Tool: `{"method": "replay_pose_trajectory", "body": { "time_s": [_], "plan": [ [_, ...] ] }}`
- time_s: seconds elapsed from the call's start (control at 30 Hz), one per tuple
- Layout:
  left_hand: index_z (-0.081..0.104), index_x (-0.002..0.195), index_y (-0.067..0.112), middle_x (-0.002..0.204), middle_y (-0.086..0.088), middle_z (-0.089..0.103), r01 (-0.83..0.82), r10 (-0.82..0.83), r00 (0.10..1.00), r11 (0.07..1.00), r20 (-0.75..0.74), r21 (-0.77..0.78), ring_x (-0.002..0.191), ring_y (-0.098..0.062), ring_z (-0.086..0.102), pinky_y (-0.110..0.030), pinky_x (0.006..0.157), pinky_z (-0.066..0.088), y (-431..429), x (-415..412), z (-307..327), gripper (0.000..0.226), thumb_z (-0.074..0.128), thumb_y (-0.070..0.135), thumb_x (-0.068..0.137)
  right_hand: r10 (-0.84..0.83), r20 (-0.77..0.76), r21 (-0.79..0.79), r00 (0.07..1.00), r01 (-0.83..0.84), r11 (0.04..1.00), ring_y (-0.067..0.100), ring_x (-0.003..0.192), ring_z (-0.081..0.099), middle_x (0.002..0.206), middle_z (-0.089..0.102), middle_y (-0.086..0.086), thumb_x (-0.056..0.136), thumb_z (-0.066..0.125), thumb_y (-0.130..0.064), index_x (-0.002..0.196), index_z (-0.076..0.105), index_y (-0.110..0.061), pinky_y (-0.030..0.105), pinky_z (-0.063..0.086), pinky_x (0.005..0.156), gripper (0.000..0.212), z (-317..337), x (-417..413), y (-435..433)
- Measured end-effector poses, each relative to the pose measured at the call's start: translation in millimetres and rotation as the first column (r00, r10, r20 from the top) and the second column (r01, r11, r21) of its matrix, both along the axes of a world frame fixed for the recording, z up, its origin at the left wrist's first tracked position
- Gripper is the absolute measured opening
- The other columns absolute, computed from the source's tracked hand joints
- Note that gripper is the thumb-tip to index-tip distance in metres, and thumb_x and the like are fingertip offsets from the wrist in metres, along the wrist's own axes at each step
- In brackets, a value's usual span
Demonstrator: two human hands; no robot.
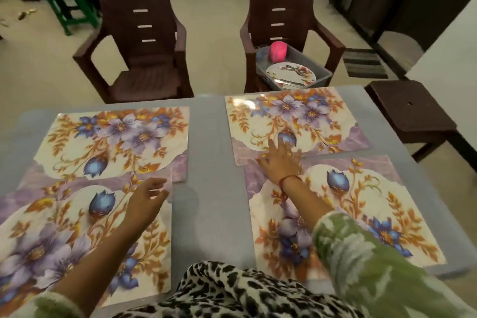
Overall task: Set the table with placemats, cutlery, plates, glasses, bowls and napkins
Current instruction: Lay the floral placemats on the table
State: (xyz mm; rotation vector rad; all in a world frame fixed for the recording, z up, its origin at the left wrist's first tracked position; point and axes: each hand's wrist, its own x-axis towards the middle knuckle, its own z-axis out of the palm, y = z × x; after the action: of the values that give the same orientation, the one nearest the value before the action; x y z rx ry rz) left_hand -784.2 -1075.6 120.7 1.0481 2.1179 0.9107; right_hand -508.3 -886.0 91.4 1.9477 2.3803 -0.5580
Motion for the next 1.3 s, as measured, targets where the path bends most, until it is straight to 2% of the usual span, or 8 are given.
{"method": "replay_pose_trajectory", "body": {
  "time_s": [0.1,0.3,0.43,0.57,0.73,0.9,1.07,1.3],
  "plan": [
    [0.061,0.107,0.010,0.105,-0.005,0.063,-0.045,0.045,0.999,0.999,-0.005,0.016,0.094,-0.022,0.061,-0.026,0.068,0.048,-22,-16,-5,0.018,0.062,0.009,0.090,0.012,0.120,-0.129,0.993,0.003,0.992,0.032,0.145,0.000,0.159,-0.004,0.009,0.094,0.027,-0.058,0.151,0.002,-0.021,0.058,-0.004,0.114,0.073,-12,-13,19],
    [0.064,0.105,0.014,0.105,-0.004,0.066,-0.118,0.116,0.992,0.991,-0.041,-0.055,0.097,-0.023,0.061,-0.036,0.079,0.050,-59,-40,-21,0.021,0.066,0.023,0.086,-0.011,0.145,-0.149,0.989,0.033,0.988,0.035,0.145,0.002,0.159,-0.005,0.011,0.093,0.026,-0.059,0.151,0.001,-0.019,0.058,-0.001,0.112,0.075,-14,-24,30],
    [0.063,0.111,0.005,0.110,-0.019,0.061,-0.175,0.140,0.955,0.978,-0.263,-0.117,0.104,-0.036,0.054,-0.044,0.089,0.042,-71,-57,-25,0.032,0.070,0.017,0.082,-0.059,0.054,-0.062,0.997,0.063,0.996,0.033,0.145,0.002,0.159,0.000,0.011,0.094,0.033,-0.055,0.150,0.007,-0.019,0.057,0.003,0.114,0.072,-4,-32,11],
    [0.042,0.136,0.011,0.136,-0.025,0.043,-0.258,0.119,0.909,0.914,-0.400,-0.313,0.125,-0.041,0.040,-0.048,0.099,0.035,-93,-74,-32,0.075,0.065,0.051,0.076,0.137,-0.101,-0.001,0.985,-0.138,0.990,0.029,0.146,0.000,0.159,-0.001,0.009,0.094,0.034,-0.054,0.150,0.008,-0.021,0.050,0.000,0.115,0.070,-3,-71,-42],
    [-0.006,0.152,0.026,0.160,-0.010,-0.004,-0.220,0.078,0.949,0.860,-0.307,-0.461,0.146,-0.031,-0.002,-0.055,0.114,0.005,-117,-74,-40,0.101,0.057,0.063,0.081,0.423,-0.102,-0.065,0.900,-0.430,0.900,0.024,0.146,-0.005,0.159,-0.006,0.005,0.099,0.027,-0.048,0.151,0.003,-0.022,0.045,-0.003,0.116,0.063,-11,-135,-81],
    [-0.013,0.150,0.029,0.160,-0.003,-0.013,-0.183,0.028,0.955,0.840,-0.297,-0.510,0.146,-0.027,-0.012,-0.058,0.115,0.001,-139,-80,-49,0.123,0.017,0.089,0.046,0.560,0.020,-0.062,0.828,-0.558,0.828,0.024,0.146,0.000,0.159,-0.001,0.001,0.101,0.024,-0.041,0.151,0.003,-0.023,0.049,0.001,0.115,0.057,-12,-215,-75],
    [-0.015,0.149,0.029,0.159,-0.003,-0.016,-0.172,0.002,0.953,0.826,-0.302,-0.537,0.146,-0.027,-0.013,-0.057,0.113,0.000,-145,-87,-50,0.135,0.007,0.097,0.035,0.535,0.110,-0.144,0.838,-0.519,0.843,0.027,0.146,-0.005,0.159,-0.007,0.000,0.101,0.020,-0.039,0.150,-0.005,-0.026,0.050,0.002,0.116,0.057,-28,-266,-63],
    [-0.016,0.150,0.027,0.158,-0.004,-0.021,-0.139,-0.022,0.958,0.836,-0.285,-0.531,0.145,-0.027,-0.017,-0.057,0.113,-0.003,-147,-92,-50,0.106,0.042,0.078,0.077,0.534,0.132,-0.165,0.835,-0.512,0.843,0.028,0.145,-0.007,0.159,-0.010,0.002,0.102,0.018,-0.038,0.150,-0.007,-0.025,0.049,0.000,0.116,0.056,-29,-300,-52]
  ]
}}
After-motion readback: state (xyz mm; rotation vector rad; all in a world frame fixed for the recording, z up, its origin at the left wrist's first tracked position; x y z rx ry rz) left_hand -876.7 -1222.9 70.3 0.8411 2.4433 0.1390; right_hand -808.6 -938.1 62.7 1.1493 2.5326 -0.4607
